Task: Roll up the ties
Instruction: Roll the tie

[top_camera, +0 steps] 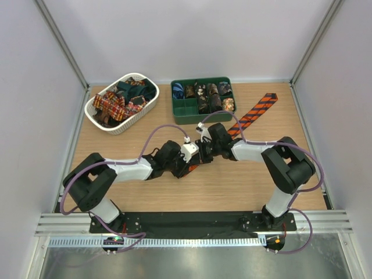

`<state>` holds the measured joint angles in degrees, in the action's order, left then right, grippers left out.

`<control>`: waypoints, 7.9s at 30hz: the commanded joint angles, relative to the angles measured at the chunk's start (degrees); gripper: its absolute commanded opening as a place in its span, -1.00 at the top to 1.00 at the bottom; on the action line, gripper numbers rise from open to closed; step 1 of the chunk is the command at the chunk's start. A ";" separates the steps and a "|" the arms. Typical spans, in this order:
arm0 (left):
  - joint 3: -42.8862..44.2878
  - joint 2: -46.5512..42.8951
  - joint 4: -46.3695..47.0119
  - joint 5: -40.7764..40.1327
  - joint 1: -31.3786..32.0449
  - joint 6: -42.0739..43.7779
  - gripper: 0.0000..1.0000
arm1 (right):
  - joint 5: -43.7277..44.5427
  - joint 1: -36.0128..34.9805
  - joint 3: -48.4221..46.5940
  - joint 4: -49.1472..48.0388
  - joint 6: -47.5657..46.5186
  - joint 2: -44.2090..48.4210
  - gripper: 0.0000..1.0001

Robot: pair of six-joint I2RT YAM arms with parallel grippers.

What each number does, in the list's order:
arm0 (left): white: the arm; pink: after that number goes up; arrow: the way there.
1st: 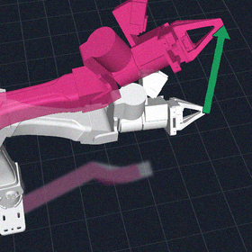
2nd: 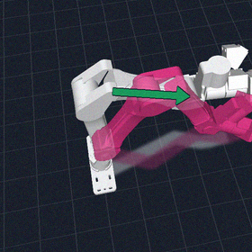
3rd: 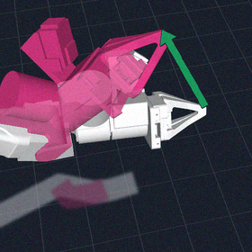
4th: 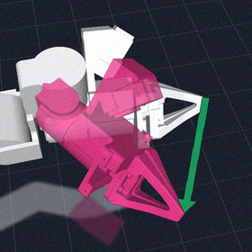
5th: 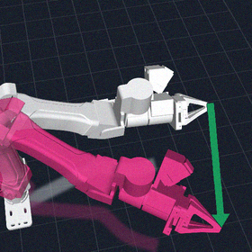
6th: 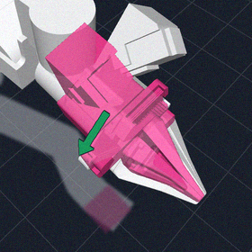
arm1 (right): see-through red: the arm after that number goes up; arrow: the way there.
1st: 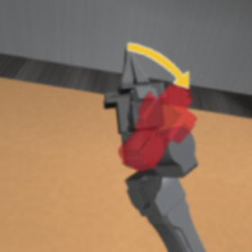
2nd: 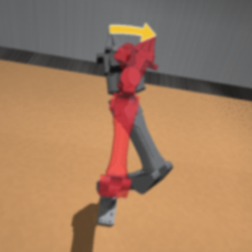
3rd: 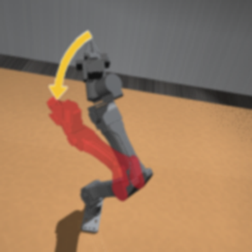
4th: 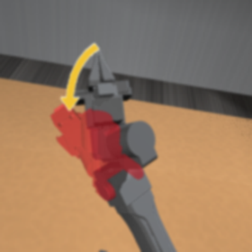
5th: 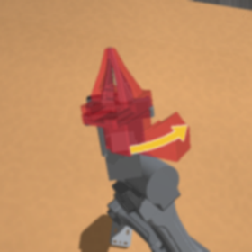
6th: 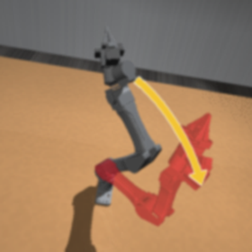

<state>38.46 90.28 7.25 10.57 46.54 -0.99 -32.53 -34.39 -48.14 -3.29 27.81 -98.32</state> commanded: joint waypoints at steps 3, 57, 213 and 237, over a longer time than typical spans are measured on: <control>1.18 1.21 -1.71 1.03 0.83 0.73 0.37 | -3.94 0.03 -0.46 -2.77 1.46 -3.62 0.88; 6.63 5.96 -6.54 0.51 1.44 2.31 0.43 | 24.68 3.30 21.41 4.50 5.41 33.88 0.57; 3.30 -29.01 -16.21 -45.98 -13.85 -35.73 -1.00 | 47.58 -32.32 -3.81 14.11 -7.25 4.80 0.92; -17.00 -26.39 19.62 -8.55 -4.10 -13.07 -1.00 | 9.34 -10.79 1.38 9.27 -6.02 9.73 0.90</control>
<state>21.91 63.31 16.14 -4.01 40.51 -17.19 -16.10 -46.24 -46.74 9.26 21.30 -88.77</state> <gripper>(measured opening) 0.996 0.201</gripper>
